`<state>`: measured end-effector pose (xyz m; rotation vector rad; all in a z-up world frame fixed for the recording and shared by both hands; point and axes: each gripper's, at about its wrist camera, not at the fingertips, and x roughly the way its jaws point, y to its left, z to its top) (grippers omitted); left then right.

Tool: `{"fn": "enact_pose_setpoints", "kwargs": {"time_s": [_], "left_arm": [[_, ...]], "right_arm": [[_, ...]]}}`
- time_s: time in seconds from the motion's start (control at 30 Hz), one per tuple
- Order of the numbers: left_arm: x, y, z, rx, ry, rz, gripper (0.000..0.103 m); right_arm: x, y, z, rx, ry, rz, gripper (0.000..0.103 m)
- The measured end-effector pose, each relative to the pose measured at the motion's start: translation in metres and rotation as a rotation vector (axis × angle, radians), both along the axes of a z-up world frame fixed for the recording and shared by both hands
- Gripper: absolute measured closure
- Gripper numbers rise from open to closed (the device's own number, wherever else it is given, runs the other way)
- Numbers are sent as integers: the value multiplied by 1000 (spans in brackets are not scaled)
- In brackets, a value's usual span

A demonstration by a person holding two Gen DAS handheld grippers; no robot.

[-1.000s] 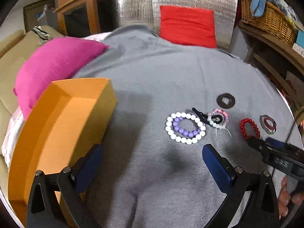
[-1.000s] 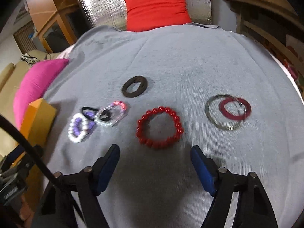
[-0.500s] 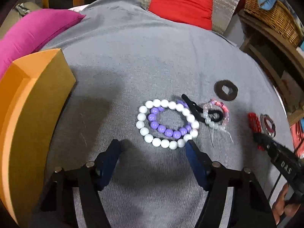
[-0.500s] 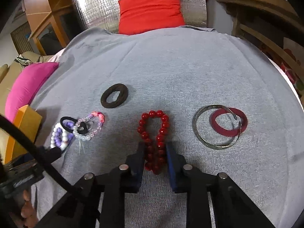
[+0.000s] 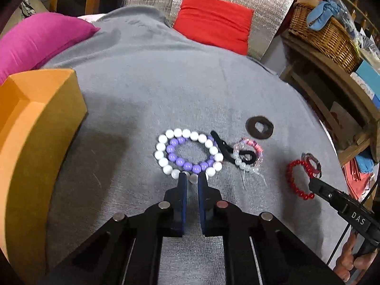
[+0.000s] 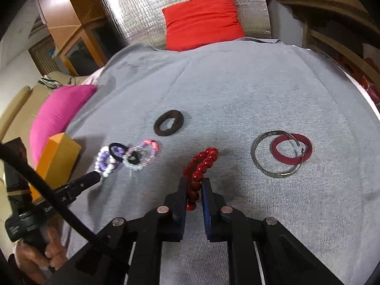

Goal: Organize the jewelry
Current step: 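Grasp the red bead bracelet with the right tool while the left tool grasps the white bead bracelet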

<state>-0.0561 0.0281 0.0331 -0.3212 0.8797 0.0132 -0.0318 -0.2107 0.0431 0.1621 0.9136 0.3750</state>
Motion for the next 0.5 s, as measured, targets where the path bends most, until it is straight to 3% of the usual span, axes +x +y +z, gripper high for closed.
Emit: {"fn": "enact_pose_setpoints", "kwargs": {"time_s": [0.1,0.13,0.17,0.23,0.5], "left_arm": [[6,7,1,10,4,24,93],[10,10,-1,8,26,33,85],[15,12,-4,8,46,41,61],[20,16,-8,11,68,70,33],[37,30,-15,-7,13,68,34]], "right_arm": [[-2,1,3,7,-4,6,90],[-2,3,2,10,-2,7,90],[-2,3,2,13,1,9,90],[-3,4,0,13,6,12,90],[-8,4,1,33,11,30,90]]}}
